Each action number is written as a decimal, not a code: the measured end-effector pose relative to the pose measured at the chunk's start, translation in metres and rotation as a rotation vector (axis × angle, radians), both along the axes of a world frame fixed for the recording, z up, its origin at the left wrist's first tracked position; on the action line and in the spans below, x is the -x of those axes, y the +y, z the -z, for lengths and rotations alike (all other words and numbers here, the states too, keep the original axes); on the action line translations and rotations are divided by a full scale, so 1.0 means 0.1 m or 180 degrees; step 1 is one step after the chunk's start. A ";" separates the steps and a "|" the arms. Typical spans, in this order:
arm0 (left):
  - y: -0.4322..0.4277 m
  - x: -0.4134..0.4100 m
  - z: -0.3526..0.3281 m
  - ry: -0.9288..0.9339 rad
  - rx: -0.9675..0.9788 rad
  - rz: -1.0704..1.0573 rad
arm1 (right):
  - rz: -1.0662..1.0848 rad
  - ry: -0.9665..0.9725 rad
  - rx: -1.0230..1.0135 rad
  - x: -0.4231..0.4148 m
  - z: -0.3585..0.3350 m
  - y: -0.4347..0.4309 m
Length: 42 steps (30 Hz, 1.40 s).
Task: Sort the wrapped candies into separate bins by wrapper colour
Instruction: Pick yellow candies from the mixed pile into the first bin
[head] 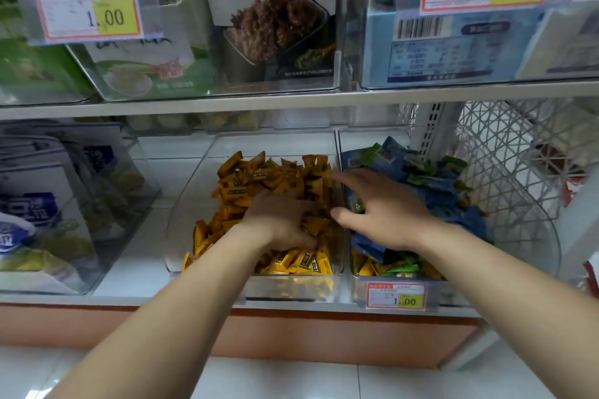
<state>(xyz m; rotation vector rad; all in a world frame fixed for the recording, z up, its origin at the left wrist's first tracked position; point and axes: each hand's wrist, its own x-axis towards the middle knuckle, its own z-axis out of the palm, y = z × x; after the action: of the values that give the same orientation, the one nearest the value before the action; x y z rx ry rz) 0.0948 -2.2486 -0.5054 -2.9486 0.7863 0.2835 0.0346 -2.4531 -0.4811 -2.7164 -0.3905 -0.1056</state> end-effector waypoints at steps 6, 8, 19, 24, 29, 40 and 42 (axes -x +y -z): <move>0.62 -0.06 -0.19 -0.0077 0.0874 -0.0778 | -0.0002 -0.0038 0.0116 -0.02 0.03 0.02; 0.75 -0.08 -0.23 -0.0125 0.0881 -0.1063 | -0.0003 -0.0010 0.0126 -0.02 0.03 0.03; 0.26 0.17 -0.24 -0.0173 0.1829 -0.0198 | 0.0017 -0.0052 0.0196 -0.02 0.03 0.05; -0.03 0.14 -0.02 0.0246 0.0528 -0.0182 | 0.0015 -0.0057 0.0225 -0.01 0.02 0.06; 0.04 0.03 -0.06 0.0093 -0.0339 -0.1042 | 0.0002 -0.0075 0.0204 -0.01 0.02 0.05; 0.19 0.03 0.01 0.1244 0.0359 -0.0871 | 0.0007 -0.0059 0.0235 -0.01 0.01 0.07; 0.19 0.04 -0.02 0.1393 0.0703 -0.0832 | 0.0016 -0.0051 0.0203 -0.01 0.01 0.08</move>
<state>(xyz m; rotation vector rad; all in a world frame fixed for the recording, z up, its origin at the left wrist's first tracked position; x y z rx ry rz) 0.0911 -2.2296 -0.5039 -3.2440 0.4851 0.9420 0.0354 -2.4455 -0.4818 -2.7809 -0.3984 -0.1185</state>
